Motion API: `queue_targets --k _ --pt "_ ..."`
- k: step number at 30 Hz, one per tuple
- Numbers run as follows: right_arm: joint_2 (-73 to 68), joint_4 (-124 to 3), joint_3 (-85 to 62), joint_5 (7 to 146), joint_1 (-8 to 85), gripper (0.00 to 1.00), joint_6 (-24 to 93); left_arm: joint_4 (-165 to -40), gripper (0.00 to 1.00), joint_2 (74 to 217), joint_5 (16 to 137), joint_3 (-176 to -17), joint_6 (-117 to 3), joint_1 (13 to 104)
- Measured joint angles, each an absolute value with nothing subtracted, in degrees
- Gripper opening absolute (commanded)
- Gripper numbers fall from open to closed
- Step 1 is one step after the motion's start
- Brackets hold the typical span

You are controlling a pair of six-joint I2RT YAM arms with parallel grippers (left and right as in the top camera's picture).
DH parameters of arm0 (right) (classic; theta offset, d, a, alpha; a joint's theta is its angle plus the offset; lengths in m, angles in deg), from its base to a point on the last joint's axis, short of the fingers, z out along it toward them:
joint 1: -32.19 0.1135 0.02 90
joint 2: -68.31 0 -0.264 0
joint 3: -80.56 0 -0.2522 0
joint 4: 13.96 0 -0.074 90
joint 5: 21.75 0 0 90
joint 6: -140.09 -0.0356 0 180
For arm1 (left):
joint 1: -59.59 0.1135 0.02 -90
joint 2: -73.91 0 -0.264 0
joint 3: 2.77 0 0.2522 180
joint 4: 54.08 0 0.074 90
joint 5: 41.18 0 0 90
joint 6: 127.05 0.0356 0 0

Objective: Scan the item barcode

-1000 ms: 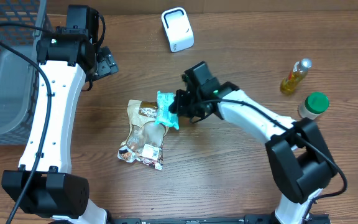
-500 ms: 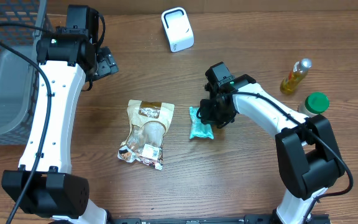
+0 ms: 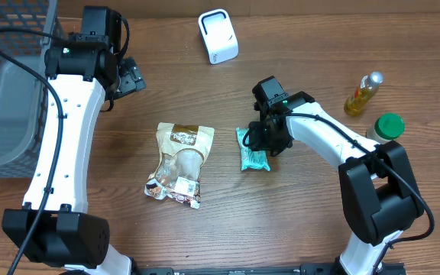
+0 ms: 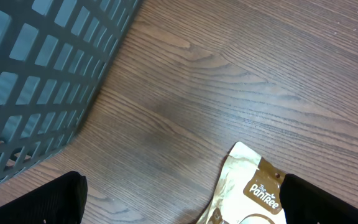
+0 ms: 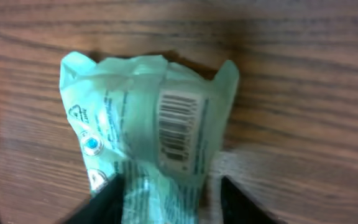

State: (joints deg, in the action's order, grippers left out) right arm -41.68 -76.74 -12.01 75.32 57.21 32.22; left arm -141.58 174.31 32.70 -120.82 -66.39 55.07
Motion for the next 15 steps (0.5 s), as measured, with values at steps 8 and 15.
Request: queue_targets --k 8,15 --pt "-41.7 -82.3 -7.7 73.5 57.2 0.89 32.3 -141.6 1.00 174.3 32.7 -120.8 -66.4 55.1" --pt "-41.4 -90.9 4.6 71.8 57.2 0.88 32.4 -141.6 1.00 174.3 32.7 -120.8 -66.4 55.1"
